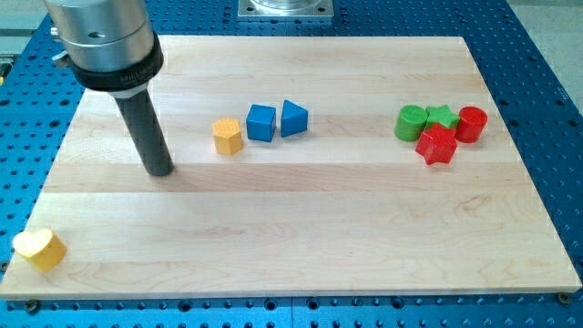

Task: Put the hexagon at the top of the heart

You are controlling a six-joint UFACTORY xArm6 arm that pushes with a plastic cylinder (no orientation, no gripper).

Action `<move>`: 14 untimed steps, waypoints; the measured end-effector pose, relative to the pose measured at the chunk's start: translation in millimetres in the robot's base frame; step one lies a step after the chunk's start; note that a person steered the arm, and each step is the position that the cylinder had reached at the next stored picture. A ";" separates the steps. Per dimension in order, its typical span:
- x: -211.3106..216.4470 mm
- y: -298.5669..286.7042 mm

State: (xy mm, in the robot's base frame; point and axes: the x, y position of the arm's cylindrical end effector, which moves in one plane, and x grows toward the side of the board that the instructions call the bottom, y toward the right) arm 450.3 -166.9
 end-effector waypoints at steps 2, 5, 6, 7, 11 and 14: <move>-70.6 89.9; 36.0 136.4; 2.4 178.8; 7.8 91.1; -27.5 -30.3; 36.3 -87.0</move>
